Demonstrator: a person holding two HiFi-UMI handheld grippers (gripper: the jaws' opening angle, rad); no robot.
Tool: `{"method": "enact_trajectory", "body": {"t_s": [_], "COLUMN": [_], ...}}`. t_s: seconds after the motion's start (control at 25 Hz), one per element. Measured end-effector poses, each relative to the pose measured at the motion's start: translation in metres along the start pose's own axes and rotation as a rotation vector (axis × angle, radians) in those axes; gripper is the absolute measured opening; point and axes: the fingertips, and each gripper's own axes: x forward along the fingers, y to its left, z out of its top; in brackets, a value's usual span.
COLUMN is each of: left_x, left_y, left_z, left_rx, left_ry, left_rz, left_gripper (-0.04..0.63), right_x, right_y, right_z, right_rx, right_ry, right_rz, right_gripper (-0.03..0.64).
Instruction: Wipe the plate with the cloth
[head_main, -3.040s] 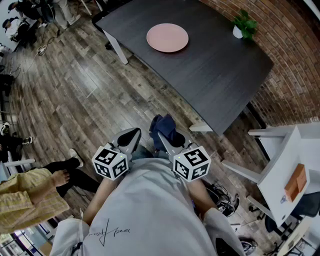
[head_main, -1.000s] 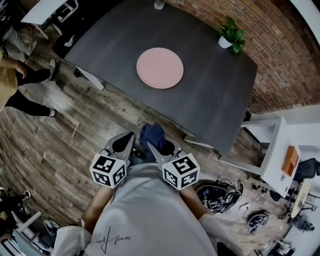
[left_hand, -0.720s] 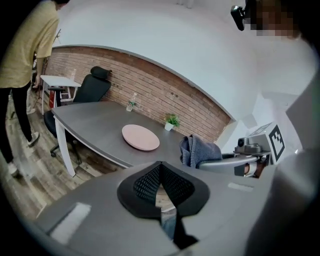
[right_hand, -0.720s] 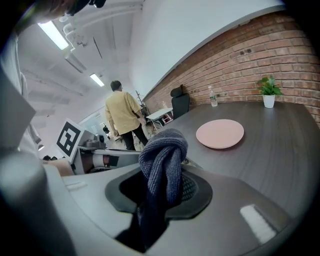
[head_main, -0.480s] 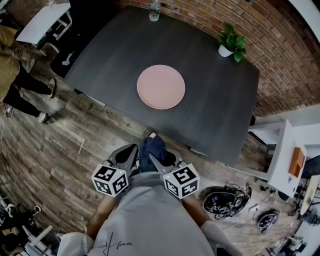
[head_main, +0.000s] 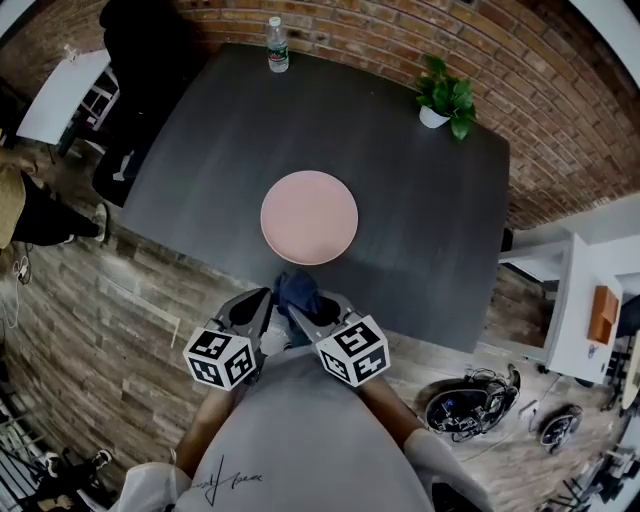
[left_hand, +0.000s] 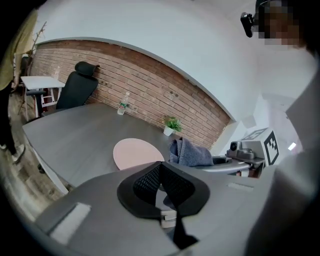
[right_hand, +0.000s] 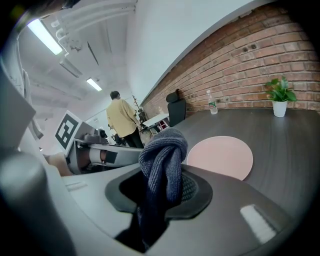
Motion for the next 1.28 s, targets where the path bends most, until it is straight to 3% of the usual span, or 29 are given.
{"method": "enact_trajectory", "body": {"t_s": [0.56,0.84,1.28], "left_x": [0.057,0.079,0.102], "left_y": [0.029,0.044,0.066], "left_z": [0.047,0.047,0.047], "left_rx": [0.025,0.056,0.044], "left_ry": [0.035,0.095,0.12], "left_rz": [0.069,0.105,0.139], "left_gripper": [0.005,0.006,0.005], "right_x": [0.02,0.028,0.031], "right_y": [-0.073,-0.091,-0.13], "right_z": [0.034,0.037,0.033], "right_rx": [-0.003,0.022,0.012], "right_ry": [-0.031,-0.058,-0.026], "right_rz": [0.013,0.011,-0.059], "right_gripper": [0.106,0.107,0.107]}}
